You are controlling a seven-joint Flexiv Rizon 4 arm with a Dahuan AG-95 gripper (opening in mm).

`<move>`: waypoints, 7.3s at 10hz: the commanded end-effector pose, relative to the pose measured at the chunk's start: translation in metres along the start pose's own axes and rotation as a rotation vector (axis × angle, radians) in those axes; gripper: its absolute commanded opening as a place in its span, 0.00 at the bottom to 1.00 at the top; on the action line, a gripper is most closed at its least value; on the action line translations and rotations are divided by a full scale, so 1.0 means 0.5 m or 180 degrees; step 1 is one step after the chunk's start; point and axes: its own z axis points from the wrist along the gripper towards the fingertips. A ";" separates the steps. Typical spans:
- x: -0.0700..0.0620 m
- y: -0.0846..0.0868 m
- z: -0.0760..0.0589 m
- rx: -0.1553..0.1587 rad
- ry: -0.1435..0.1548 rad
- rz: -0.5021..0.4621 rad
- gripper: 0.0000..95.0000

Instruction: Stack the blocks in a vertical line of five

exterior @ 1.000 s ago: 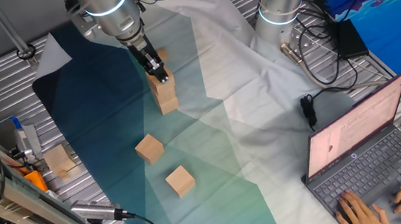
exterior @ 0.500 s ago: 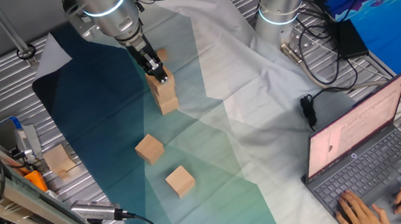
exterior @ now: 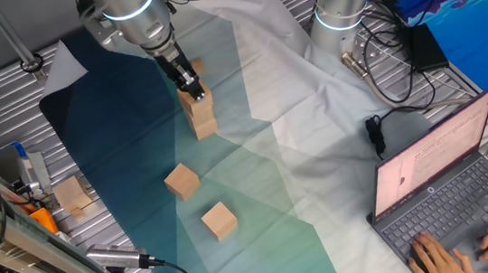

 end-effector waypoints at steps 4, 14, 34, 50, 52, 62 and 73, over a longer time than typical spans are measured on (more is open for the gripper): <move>-0.001 0.000 0.001 0.0170 0.0006 -0.0130 0.60; -0.009 0.007 -0.011 0.0280 -0.0013 -0.0363 0.80; -0.155 0.125 0.016 -0.0034 0.0106 -0.0075 0.80; -0.158 0.133 0.017 -0.0024 0.0107 -0.0036 0.60; -0.158 0.133 0.017 -0.0024 0.0107 -0.0036 0.60; -0.239 0.270 0.107 -0.0150 -0.0110 0.0083 0.60; -0.297 0.236 0.141 -0.0055 -0.0240 -0.0283 0.60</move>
